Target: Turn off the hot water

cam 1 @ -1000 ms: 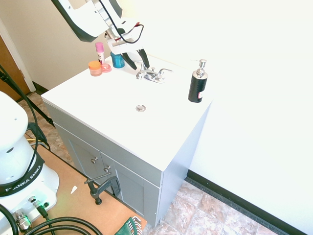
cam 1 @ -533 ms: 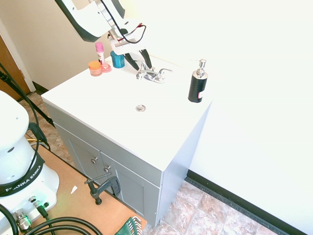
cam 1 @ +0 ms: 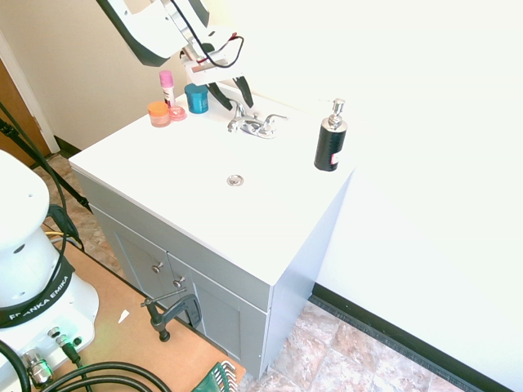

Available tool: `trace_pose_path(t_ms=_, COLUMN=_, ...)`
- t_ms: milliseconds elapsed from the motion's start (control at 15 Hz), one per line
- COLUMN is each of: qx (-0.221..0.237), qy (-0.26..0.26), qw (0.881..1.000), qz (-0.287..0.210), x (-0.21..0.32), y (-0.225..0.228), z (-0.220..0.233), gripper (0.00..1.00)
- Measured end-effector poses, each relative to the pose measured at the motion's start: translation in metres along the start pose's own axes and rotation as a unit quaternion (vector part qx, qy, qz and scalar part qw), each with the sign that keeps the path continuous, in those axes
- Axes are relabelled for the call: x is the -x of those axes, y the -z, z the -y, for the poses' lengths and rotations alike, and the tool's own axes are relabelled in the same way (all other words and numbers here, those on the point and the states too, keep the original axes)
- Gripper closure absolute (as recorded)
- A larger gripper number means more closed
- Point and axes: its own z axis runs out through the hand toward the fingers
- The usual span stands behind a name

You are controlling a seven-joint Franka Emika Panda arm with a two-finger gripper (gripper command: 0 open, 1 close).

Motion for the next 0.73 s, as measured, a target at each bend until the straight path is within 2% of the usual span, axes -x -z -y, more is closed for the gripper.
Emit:
trace_pose_path(t_ms=200, qx=0.007, qy=-0.003, qw=1.0, qz=0.006, x=-0.003, y=0.0, z=0.003, gripper=0.0)
trace_pose_path(t_ms=333, qx=0.01, qy=-0.016, qw=0.999, qz=0.029, x=-0.01, y=-0.001, z=-0.004, gripper=0.0)
trace_pose_path(t_ms=533, qx=0.019, qy=-0.031, qw=0.996, qz=0.077, x=-0.016, y=-0.001, z=-0.043, gripper=0.0)
trace_pose_path(t_ms=733, qx=0.021, qy=-0.047, qw=0.988, qz=0.148, x=-0.001, y=0.007, z=-0.091, gripper=0.0)
